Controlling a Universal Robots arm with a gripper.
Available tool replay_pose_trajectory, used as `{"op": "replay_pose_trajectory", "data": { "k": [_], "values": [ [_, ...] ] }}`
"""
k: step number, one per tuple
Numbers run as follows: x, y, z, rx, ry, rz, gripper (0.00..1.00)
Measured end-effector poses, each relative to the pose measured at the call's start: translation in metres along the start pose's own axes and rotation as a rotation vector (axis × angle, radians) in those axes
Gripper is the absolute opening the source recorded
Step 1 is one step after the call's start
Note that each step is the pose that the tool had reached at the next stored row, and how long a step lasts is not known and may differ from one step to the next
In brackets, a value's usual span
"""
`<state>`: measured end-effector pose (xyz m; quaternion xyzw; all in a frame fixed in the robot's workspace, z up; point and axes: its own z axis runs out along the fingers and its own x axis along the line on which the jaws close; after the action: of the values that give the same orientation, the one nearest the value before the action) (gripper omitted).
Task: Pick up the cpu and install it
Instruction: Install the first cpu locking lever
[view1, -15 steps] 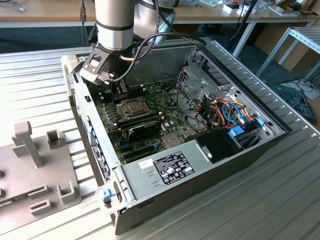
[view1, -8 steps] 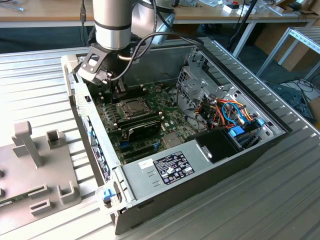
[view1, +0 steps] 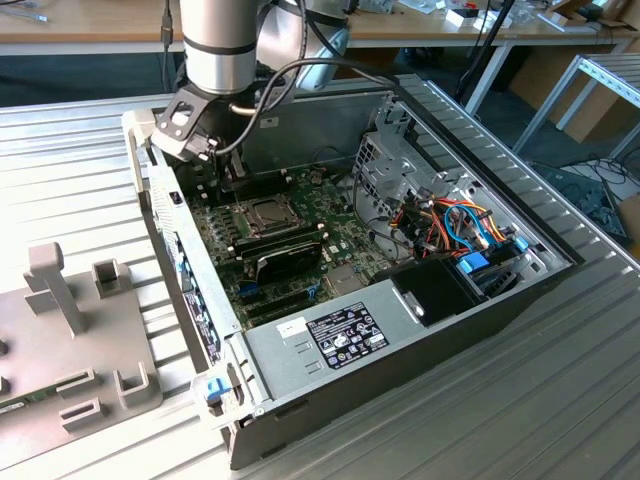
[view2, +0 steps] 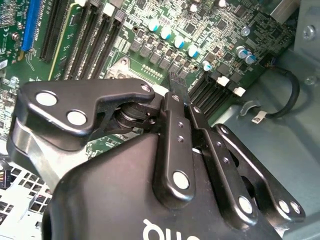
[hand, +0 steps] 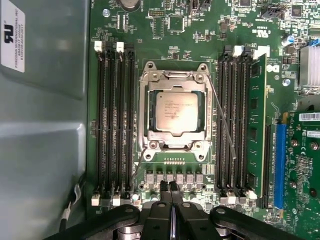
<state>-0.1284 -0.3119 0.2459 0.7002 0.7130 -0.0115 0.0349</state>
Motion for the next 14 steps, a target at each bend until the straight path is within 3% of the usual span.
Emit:
{"op": "replay_pose_trajectory", "data": {
  "k": [6,11,14],
  "values": [
    [0.0017,-0.0028,0.0,0.0,0.001,0.0,0.11],
    [0.0099,-0.0029,0.0001,0.0,0.0019,0.0,0.11],
    [0.011,-0.0029,0.0003,-0.0002,0.0028,0.0,0.11]
  ]
}}
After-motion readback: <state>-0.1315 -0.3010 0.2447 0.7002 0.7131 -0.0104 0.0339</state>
